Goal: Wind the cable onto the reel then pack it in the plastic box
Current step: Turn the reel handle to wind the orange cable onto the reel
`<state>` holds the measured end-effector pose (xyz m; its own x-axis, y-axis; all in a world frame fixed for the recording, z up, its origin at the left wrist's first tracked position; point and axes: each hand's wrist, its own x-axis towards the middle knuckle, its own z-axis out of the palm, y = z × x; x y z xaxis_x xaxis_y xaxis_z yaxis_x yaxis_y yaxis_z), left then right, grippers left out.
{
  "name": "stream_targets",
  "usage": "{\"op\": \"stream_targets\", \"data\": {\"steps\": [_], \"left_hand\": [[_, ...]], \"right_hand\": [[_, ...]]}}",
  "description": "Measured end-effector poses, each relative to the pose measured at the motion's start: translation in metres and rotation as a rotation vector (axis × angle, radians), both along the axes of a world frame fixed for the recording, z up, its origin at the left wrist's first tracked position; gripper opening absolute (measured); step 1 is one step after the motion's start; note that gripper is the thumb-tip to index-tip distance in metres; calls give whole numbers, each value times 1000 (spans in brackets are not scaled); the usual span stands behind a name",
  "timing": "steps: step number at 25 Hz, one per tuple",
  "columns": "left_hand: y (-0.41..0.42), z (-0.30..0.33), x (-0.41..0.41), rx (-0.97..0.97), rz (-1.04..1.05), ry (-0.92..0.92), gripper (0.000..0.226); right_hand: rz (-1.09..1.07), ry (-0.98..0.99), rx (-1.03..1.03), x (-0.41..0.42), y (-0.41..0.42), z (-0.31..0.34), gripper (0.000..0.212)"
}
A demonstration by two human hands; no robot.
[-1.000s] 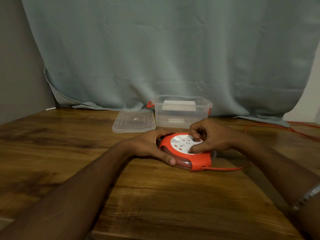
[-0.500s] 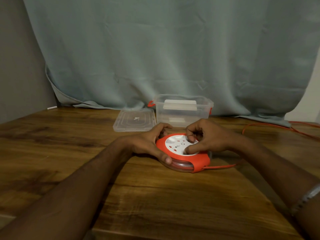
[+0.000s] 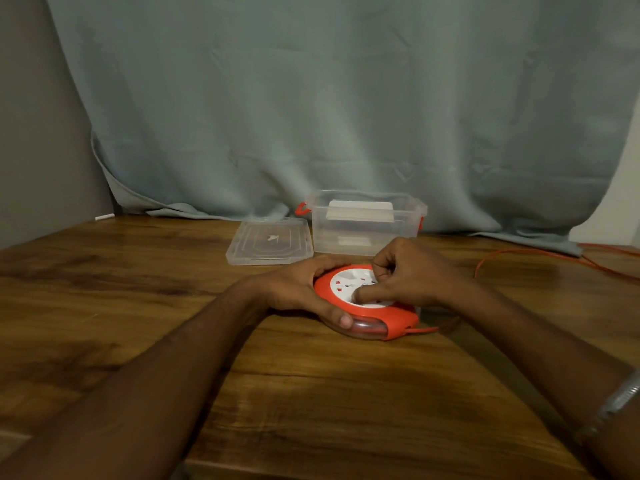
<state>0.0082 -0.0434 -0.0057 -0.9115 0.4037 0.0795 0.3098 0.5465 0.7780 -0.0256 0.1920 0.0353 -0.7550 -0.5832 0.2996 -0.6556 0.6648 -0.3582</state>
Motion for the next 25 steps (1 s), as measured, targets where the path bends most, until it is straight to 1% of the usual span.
{"op": "stream_targets", "data": {"steps": [3,5,7,8,10,11,12,13,15,17,19,21,23,25], "left_hand": [[3,1,1,-18,9,1,116],[4,1,0,-26,-2,3,114],[4,1,0,-33,2,0,116],[3,0,-1,-38,4,-3,118],[1,0,-2,-41,5,-19,120],[1,0,-2,-41,-3,-27,121],[1,0,-2,-39,-12,-33,121],[1,0,-2,-40,-20,-37,122],[1,-1,-3,-55,-21,-48,126],[0,0,-3,-62,-21,-59,131],[1,0,-3,-57,-30,-53,130],[3,1,-1,-50,-23,-48,122],[4,1,0,-22,-34,-41,117],[3,0,0,-8,-35,-34,116]], "right_hand": [[-112,19,-35,2,-8,-6,53],[-112,50,-38,4,-12,-7,47],[-25,61,-29,1,-9,-4,41],[50,51,-22,-1,-5,-1,32],[226,-41,-5,-7,7,5,11],[287,-104,12,-8,13,10,14],[320,-154,43,-7,18,15,22],[339,-178,90,-5,22,19,27],[334,-204,173,-7,29,23,30],[339,-258,131,-11,32,22,32],[334,-303,57,-15,32,17,39],[318,-280,27,-17,30,13,45],[286,-195,34,-18,25,9,43],[271,-123,53,-16,20,6,40]]}}
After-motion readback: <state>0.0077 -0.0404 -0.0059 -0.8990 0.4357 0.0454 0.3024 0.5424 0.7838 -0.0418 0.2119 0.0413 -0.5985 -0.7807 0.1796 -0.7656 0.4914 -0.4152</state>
